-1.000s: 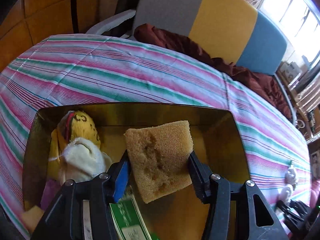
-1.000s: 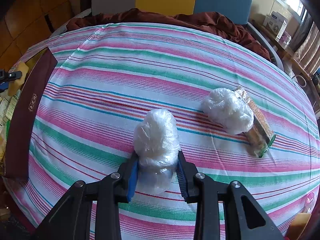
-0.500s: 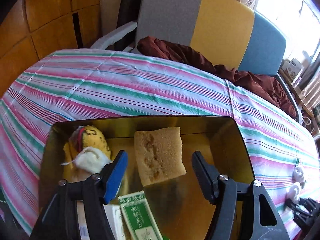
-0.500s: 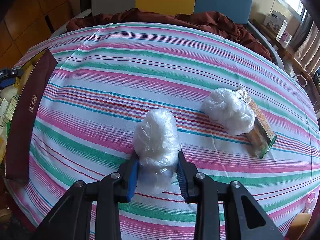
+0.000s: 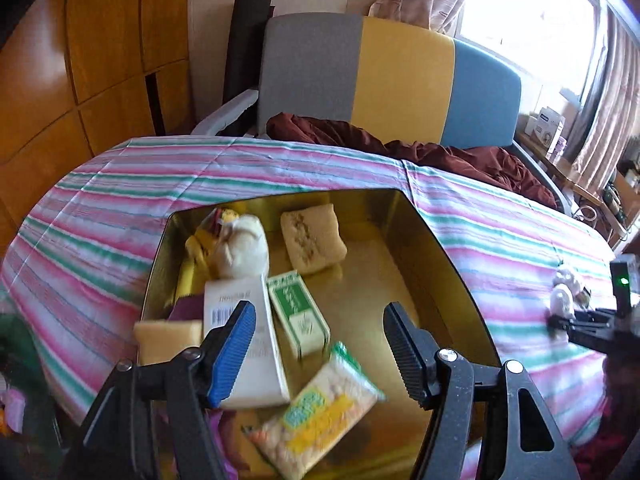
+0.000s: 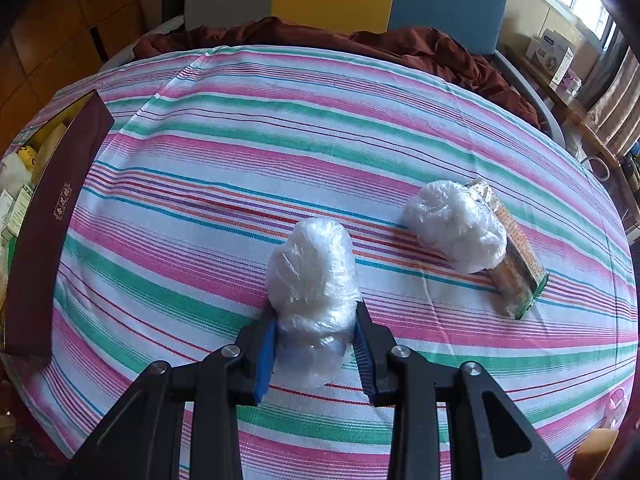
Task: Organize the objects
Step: 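Carry the wrapped ball into the gold tray and open the right gripper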
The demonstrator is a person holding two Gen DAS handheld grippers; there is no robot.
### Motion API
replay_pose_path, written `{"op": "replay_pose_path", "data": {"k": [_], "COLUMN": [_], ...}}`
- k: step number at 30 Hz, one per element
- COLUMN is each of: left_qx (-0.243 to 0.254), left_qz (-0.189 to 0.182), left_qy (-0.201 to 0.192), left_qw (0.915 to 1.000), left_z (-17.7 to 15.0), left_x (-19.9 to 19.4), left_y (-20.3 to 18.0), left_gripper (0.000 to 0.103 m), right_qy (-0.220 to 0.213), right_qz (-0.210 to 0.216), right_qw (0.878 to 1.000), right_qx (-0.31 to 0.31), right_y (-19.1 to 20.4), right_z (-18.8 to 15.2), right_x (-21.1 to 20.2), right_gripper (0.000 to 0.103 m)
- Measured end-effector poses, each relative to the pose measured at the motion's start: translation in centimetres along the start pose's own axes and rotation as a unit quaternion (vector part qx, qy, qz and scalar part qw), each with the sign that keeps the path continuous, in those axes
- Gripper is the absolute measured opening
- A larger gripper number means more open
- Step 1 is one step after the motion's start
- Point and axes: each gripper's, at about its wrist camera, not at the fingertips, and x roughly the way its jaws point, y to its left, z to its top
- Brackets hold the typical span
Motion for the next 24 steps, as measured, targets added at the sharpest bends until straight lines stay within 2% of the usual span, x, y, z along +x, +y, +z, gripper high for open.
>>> {"op": "replay_pose_path", "data": {"k": [6, 10, 16, 24], "left_qx": [-0.006, -0.001, -0.007, -0.021], "left_qz": [0.014, 0.028, 0.031, 0.029], "left_qy": [-0.007, -0.021, -0.032, -0.024], "left_qw": [0.9999, 0.9994, 0.9990, 0.9991], "left_z": [-2.8, -3.8, -4.7, -5.6], "left_x": [-2.7, -4.0, -4.9, -5.0], "left_y": [0.7, 1.1, 2.3, 3.4], "left_gripper": [0.069, 0.071, 0.072, 0.072], "right_qy": [0.003, -0.009, -0.044, -0.075], "right_qz": [-0.012, -0.002, 0.032, 0.107], "right_qw": [1.000, 1.000, 0.998, 0.990], "right_qx": [0.003, 0.014, -0.010, -0.058], "right_y": [0.3, 1.4, 6.0, 14.0], "right_z": [-0.1, 0.2, 1.8, 3.6], "right_x": [-0.3, -1.7, -4.8, -8.4], "right_gripper": [0.034, 0.034, 0.034, 0.034]}}
